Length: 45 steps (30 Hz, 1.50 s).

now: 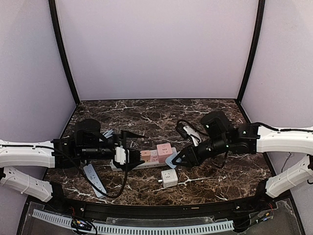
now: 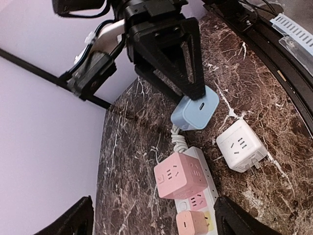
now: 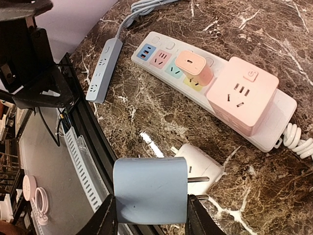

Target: Insert the plug

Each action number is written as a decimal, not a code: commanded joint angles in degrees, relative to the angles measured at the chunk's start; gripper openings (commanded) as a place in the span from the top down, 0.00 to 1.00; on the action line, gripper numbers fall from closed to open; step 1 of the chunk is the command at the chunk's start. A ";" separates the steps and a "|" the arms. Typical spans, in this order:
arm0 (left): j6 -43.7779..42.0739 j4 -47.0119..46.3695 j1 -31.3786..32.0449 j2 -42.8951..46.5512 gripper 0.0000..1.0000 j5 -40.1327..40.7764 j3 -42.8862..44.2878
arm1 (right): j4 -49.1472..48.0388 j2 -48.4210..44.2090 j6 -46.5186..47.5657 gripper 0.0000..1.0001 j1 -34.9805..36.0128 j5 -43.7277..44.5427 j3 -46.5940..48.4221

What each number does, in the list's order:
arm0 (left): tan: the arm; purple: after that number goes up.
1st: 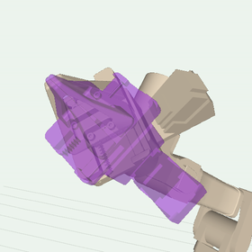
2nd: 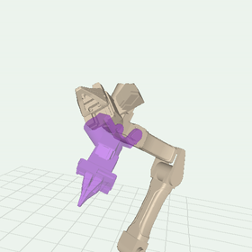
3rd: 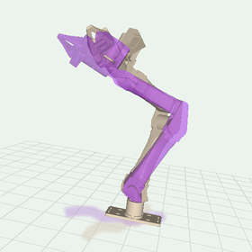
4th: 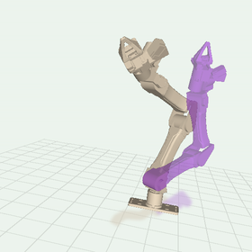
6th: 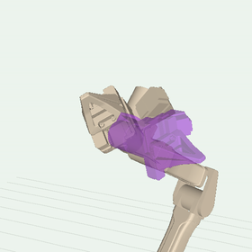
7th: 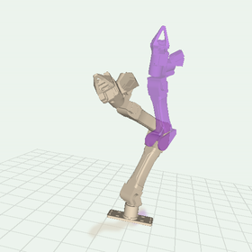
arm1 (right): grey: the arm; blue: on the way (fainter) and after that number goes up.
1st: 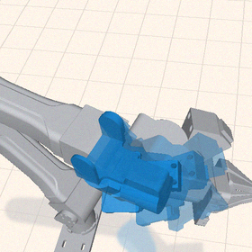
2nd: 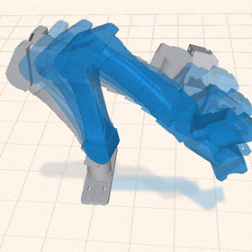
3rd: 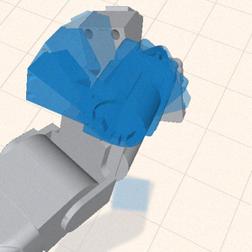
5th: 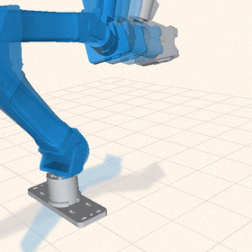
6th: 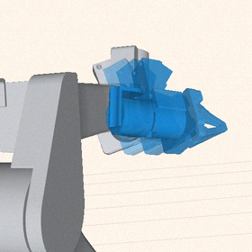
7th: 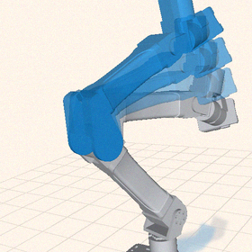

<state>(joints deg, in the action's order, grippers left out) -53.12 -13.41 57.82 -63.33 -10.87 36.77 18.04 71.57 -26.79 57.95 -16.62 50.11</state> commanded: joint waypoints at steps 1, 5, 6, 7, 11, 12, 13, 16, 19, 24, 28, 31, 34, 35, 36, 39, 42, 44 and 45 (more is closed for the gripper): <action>-10.43 6.18 2.70 -2.15 0.16 -3.06 3.23 | -1.56 1.42 -0.03 0.67 -0.52 -3.60 2.38; -12.90 11.02 5.66 -6.32 0.20 0.79 7.82 | -1.61 2.21 -1.00 0.67 -0.53 -4.38 3.33; -13.24 11.73 6.09 -7.81 0.20 2.60 8.55 | -1.61 2.17 -1.20 0.68 -0.48 -4.46 3.48; -13.85 12.62 6.91 -8.54 0.21 3.53 9.71 | -1.61 2.17 -1.40 0.68 -0.47 -4.46 3.72; -15.22 13.06 8.17 -11.68 0.21 6.21 12.05 | -1.61 2.54 -1.78 0.68 -0.47 -5.32 4.17; -15.46 13.06 8.40 -12.60 0.21 6.89 12.38 | -1.61 2.74 -1.83 0.68 -0.47 -5.68 4.21; -16.07 13.06 8.90 -13.08 0.21 7.30 13.02 | -1.82 3.01 -1.90 0.68 -0.52 -6.13 4.29; -17.12 14.38 9.82 -15.34 0.21 9.24 14.85 | -2.02 3.50 -1.96 0.68 -0.41 -7.23 4.43; -17.60 15.31 10.85 -16.60 0.23 10.14 16.63 | -2.39 3.53 -2.09 0.68 -0.45 -7.90 4.38; -18.19 15.96 11.45 -18.70 0.30 11.55 18.65 | -2.67 3.78 -2.20 0.68 -0.40 -8.51 4.37; -18.24 16.22 11.96 -20.01 0.38 12.13 19.77 | -2.77 4.15 -2.39 0.68 -0.39 -8.51 4.34; -18.05 16.20 12.19 -20.95 0.44 12.30 20.26 | -3.18 3.99 -2.57 0.68 -0.46 -8.64 4.21; -17.74 16.14 12.31 -21.54 0.47 12.53 20.68 | -3.19 4.08 -2.65 0.68 -0.40 -8.12 4.21; -17.57 16.13 12.38 -21.74 0.49 12.54 20.78 | -3.29 4.17 -2.65 0.68 -0.39 -8.17 4.19; -17.47 16.02 12.39 -21.83 0.50 12.48 20.90 | -3.43 4.23 -2.67 0.69 -0.39 -8.23 4.21; -17.10 15.48 12.48 -22.07 0.55 12.54 20.96 | -3.71 4.60 -2.83 0.68 -0.40 -8.16 4.25; -16.68 15.25 12.58 -22.29 0.61 12.56 21.23 | -3.88 5.01 -2.92 0.68 -0.44 -7.96 4.38; -16.21 15.21 12.58 -22.41 0.68 12.55 21.57 | -4.07 5.22 -3.17 0.68 -0.40 -7.86 4.43; -15.91 15.24 12.58 -22.47 0.71 12.50 21.76 | -4.19 5.24 -3.25 0.68 -0.39 -7.82 4.50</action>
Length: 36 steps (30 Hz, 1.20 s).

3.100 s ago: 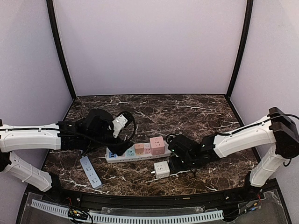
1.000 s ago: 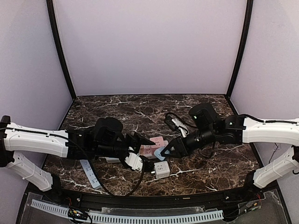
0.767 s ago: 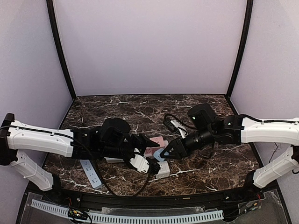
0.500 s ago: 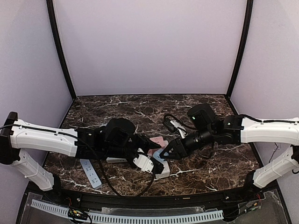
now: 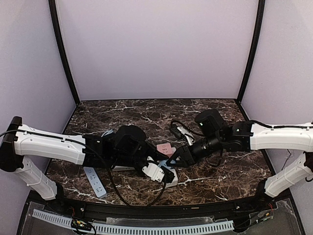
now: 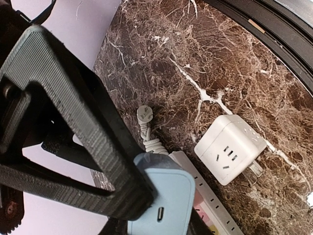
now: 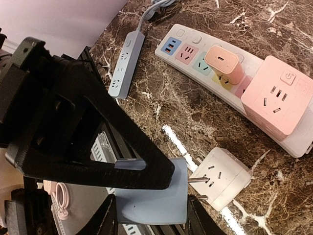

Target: Insert the plug

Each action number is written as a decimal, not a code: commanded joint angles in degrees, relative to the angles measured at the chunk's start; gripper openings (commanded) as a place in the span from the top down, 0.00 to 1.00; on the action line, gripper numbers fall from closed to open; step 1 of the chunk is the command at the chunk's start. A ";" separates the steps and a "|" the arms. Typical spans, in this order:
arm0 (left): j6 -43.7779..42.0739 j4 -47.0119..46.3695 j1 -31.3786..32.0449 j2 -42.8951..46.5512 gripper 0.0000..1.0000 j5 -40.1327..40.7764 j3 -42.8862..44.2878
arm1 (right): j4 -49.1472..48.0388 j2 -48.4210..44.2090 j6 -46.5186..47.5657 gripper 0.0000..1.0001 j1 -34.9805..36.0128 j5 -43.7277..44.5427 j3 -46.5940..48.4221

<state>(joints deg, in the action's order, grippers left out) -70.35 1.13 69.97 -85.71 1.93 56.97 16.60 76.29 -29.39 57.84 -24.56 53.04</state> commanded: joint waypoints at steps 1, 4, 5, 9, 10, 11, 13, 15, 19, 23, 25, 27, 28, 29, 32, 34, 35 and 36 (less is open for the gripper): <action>1.38 0.71 0.43 -0.23 0.72 -0.41 1.61 | -2.99 0.57 -0.77 0.68 -0.28 -0.04 1.53; 1.72 0.61 0.43 -0.36 0.82 -0.36 1.65 | -3.25 0.61 -0.89 0.68 -0.32 -0.06 1.54; 1.76 0.62 0.43 -0.43 0.84 -0.38 1.65 | -3.31 0.61 -0.95 0.68 -0.33 -0.13 1.54; 2.39 0.63 0.38 -0.19 0.98 -0.15 1.56 | -3.34 0.25 -0.71 0.57 -0.29 -0.85 1.51; 2.48 0.63 0.41 -0.09 0.99 -0.04 1.50 | -3.33 -0.05 -0.49 0.52 -0.30 -0.94 1.50; 2.71 0.68 0.42 0.26 0.99 -0.02 1.44 | -3.34 -0.39 -0.35 0.44 -0.30 -0.89 1.40; 3.32 0.78 0.42 0.86 0.99 0.00 1.14 | -3.33 -1.41 -0.18 0.30 -0.28 -0.33 1.22; 4.33 1.04 0.43 1.50 0.99 0.00 0.83 | -3.29 -2.98 0.22 0.20 -0.34 0.32 1.02; 7.16 2.09 0.43 2.36 0.99 0.89 0.99 | -2.79 -6.30 1.65 0.04 -0.28 2.15 1.08; 9.60 4.83 0.34 3.34 0.99 0.89 1.02 | -2.36 -9.81 2.93 0.01 -0.29 5.96 1.15; 11.36 7.42 0.34 3.70 0.99 1.28 1.53 | -2.48 -11.01 3.23 0.01 -0.29 9.38 0.83; 12.97 9.20 0.36 4.02 0.99 2.34 1.66 | -3.32 -11.79 3.38 0.01 -0.30 13.12 -0.11; 13.40 9.62 0.35 4.34 0.99 2.58 1.57 | -4.37 -12.17 3.23 0.01 -0.32 14.70 -0.76; 14.36 10.17 0.36 4.55 0.99 3.08 1.32 | -6.30 -12.48 3.14 0.01 -0.24 15.92 -1.66; 16.74 10.91 0.34 5.35 0.99 4.03 0.87 | -11.25 -13.43 3.08 0.01 -0.21 17.89 -4.22; 18.93 11.42 0.34 5.55 0.99 4.88 0.94 | -13.60 -13.98 3.46 0.01 -0.19 18.90 -5.41; 19.63 12.29 0.34 5.58 0.99 4.98 1.25 | -14.48 -14.24 3.68 0.01 -0.19 19.65 -5.93; 20.86 12.75 0.38 5.61 0.99 5.04 1.75 | -15.47 -14.50 3.94 0.01 -0.13 20.47 -6.52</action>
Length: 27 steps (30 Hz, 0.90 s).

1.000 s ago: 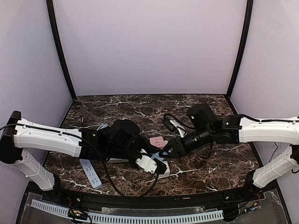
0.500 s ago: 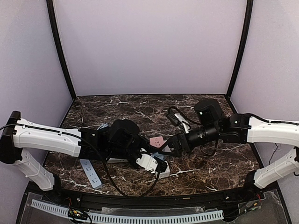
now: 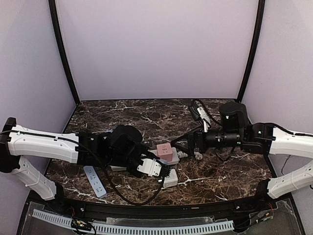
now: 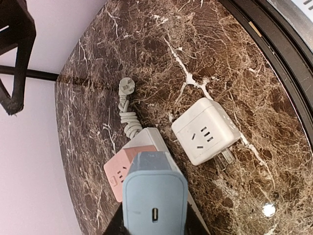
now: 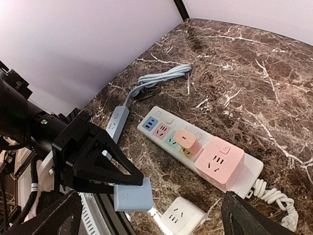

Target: Insert the plug

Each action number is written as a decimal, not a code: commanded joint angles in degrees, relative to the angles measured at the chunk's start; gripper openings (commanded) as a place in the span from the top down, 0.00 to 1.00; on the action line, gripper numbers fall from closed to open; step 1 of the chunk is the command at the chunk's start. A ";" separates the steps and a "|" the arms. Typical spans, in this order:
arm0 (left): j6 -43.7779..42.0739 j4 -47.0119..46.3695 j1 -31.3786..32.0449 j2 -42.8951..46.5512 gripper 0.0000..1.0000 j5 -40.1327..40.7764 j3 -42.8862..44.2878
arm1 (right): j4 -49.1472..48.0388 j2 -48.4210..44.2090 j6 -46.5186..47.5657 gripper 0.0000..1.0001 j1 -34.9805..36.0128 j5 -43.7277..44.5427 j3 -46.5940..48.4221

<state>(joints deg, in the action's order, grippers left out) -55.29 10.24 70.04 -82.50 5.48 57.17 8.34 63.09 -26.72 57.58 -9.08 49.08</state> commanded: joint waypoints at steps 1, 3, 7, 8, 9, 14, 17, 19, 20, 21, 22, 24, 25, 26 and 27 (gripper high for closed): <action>6.38 4.48 0.28 2.42 0.99 1.67 1.77 | -7.94 -1.73 1.45 0.01 0.15 5.90 -3.20; 7.52 5.12 0.27 2.43 0.99 2.19 1.91 | -10.48 -2.52 1.85 0.01 0.16 7.77 -4.58; 9.66 4.74 0.27 2.28 0.99 4.15 1.57 | -11.23 -3.57 2.27 0.01 0.25 14.06 -5.72; 9.84 4.23 0.27 2.27 0.99 4.53 1.27 | -11.34 -3.85 2.36 0.01 0.45 15.55 -6.01; 9.98 3.85 0.27 2.21 0.99 5.46 1.05 | -11.72 -4.19 2.53 0.01 0.66 16.84 -6.46; 12.13 3.04 0.27 1.82 0.99 7.55 0.98 | -15.16 -5.26 2.39 0.01 1.84 20.73 -9.60; 14.28 3.04 0.15 1.62 0.99 8.35 1.09 | -15.35 -5.19 1.63 0.01 3.20 23.27 -10.13; 15.31 2.92 -0.04 1.64 0.99 8.57 1.21 | -17.07 -5.15 0.58 0.01 4.19 24.16 -10.62; 15.57 3.25 -0.15 1.62 0.99 8.60 1.29 | -17.63 -4.78 0.07 0.01 4.64 24.24 -10.43; 16.05 3.49 -0.27 1.67 0.99 8.60 1.48 | -17.43 -4.23 -0.45 0.01 5.48 24.76 -9.77; 16.42 3.65 -0.35 1.76 0.99 9.05 1.51 | -17.13 -3.61 -0.97 0.01 6.68 25.92 -9.19; 17.55 3.71 -0.49 2.02 0.99 9.48 1.47 | -18.04 -2.76 -2.03 0.01 9.58 29.05 -9.41; 18.50 4.85 -0.60 2.09 0.99 9.25 1.97 | -18.65 -2.39 -2.16 0.01 10.62 29.63 -9.70; 19.14 5.83 -0.82 2.10 0.99 8.03 2.46 | -18.62 -1.98 -2.28 0.01 11.38 29.72 -9.59; 20.45 8.43 -1.28 2.09 0.99 7.12 3.86 | -17.82 -1.71 -2.26 0.02 11.87 29.83 -9.12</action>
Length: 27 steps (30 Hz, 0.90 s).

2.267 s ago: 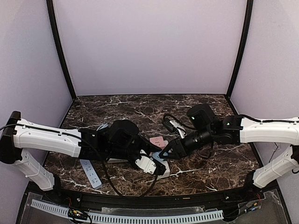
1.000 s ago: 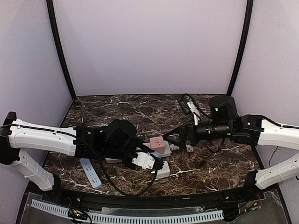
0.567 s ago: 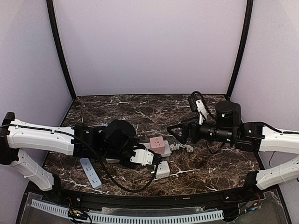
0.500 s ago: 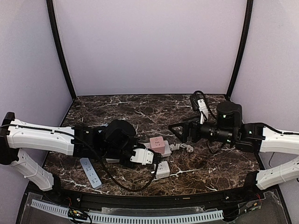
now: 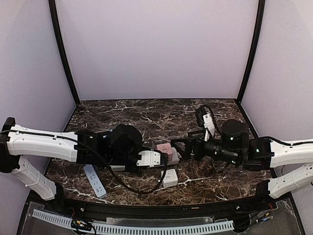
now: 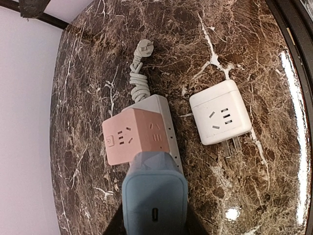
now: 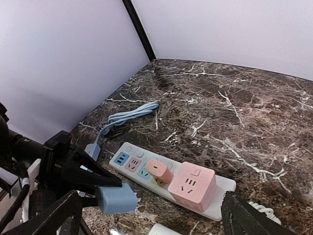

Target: Insert the plug

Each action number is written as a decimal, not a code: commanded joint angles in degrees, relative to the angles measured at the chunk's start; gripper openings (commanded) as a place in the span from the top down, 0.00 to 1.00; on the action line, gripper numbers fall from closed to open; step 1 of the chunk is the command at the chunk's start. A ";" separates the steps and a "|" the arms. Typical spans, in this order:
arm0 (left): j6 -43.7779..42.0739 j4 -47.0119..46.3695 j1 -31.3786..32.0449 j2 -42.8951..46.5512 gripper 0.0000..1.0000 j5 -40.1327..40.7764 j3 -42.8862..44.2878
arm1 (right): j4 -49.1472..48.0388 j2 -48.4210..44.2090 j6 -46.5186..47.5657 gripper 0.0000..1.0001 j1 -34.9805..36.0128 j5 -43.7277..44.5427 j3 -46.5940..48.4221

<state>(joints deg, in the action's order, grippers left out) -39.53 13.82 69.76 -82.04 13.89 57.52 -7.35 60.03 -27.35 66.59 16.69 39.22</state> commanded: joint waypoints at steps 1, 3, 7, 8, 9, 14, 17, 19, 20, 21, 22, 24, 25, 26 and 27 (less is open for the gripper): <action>5.28 6.10 -1.18 1.58 0.99 -3.18 4.20 | -0.85 1.54 -1.69 0.02 3.05 4.54 1.56; 6.77 8.13 -1.54 2.03 0.99 -4.30 5.43 | 1.50 0.78 -2.19 0.02 3.49 5.99 2.43; 8.29 8.45 -2.29 4.38 0.99 -6.18 4.42 | 2.20 -3.61 -3.64 0.01 3.58 5.83 0.52; 8.34 8.31 -2.62 4.80 0.99 -6.97 3.76 | 2.15 -5.06 -3.76 0.01 3.65 5.46 0.10; 8.33 8.41 -2.88 5.67 0.99 -7.66 3.22 | 2.12 -5.96 -3.89 0.01 3.62 5.31 -0.32; 9.48 14.13 -5.92 6.38 0.99 -13.05 4.82 | 1.90 -8.21 -3.35 0.01 3.72 6.25 -1.67; 9.72 16.52 -7.35 5.66 0.99 -13.14 6.17 | 1.91 -8.19 -3.28 0.01 3.70 5.98 -1.69; 9.72 17.27 -8.07 5.37 0.99 -12.98 6.40 | 1.96 -7.91 -3.18 0.01 3.62 5.52 -1.57; 9.73 17.70 -8.37 5.33 0.99 -13.40 6.48 | 1.92 -7.75 -3.07 0.01 3.69 5.38 -1.48; 9.71 17.93 -8.93 5.27 0.99 -13.56 6.65 | 1.91 -7.63 -2.94 0.01 3.60 5.32 -1.44; 9.77 18.33 -9.19 5.28 0.99 -13.70 6.73 | 1.91 -7.63 -2.84 0.01 3.62 5.33 -1.43; 9.62 18.74 -10.18 5.57 0.99 -16.32 6.90 | 1.91 -7.63 -2.71 0.01 3.70 5.35 -1.43; 9.64 18.86 -10.83 5.57 0.99 -16.73 6.95 | 1.84 -7.73 -2.72 0.01 3.69 5.28 -1.50; 9.64 19.04 -11.16 5.64 0.99 -17.35 7.02 | 1.82 -7.94 -2.72 0.02 3.69 5.14 -1.58; 9.64 19.62 -11.78 5.52 0.99 -17.65 7.29 | 1.74 -8.11 -2.68 0.02 3.64 5.00 -1.65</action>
<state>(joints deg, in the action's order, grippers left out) -30.61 30.33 59.61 -76.95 -0.10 62.87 -4.91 52.29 -30.46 69.84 21.63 38.22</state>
